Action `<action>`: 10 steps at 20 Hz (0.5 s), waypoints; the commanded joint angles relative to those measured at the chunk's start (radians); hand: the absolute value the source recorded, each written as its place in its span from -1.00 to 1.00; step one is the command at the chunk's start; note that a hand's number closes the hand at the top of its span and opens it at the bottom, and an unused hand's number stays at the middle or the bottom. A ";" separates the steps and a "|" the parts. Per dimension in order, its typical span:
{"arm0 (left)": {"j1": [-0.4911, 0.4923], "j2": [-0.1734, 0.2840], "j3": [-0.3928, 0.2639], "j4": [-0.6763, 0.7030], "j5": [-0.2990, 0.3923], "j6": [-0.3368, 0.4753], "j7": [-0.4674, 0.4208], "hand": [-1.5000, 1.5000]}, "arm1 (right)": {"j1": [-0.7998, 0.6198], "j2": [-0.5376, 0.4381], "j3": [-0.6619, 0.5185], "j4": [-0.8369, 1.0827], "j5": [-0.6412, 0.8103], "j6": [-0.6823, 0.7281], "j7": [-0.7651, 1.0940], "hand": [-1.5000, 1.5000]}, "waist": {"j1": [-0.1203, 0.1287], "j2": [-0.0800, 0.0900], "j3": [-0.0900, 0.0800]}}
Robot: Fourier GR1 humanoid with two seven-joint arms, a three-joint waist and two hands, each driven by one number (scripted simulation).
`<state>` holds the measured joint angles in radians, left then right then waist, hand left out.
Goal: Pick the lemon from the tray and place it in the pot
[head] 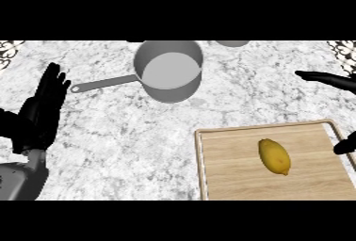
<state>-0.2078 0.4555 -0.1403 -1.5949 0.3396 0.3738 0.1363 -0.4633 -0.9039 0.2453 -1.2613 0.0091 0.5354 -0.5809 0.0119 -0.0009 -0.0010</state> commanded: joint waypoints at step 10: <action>-0.021 -0.061 0.005 0.009 -0.064 0.011 0.038 0.00 | 0.048 0.047 0.145 -0.295 0.203 0.130 0.265 -1.00 | -0.014 0.000 0.001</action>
<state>-0.2199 0.4340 -0.1176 -1.5767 0.3151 0.3591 0.1499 -0.4462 -0.9015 0.3845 -1.5038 0.1746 0.6320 -0.3788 -0.0012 -0.0021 -0.0009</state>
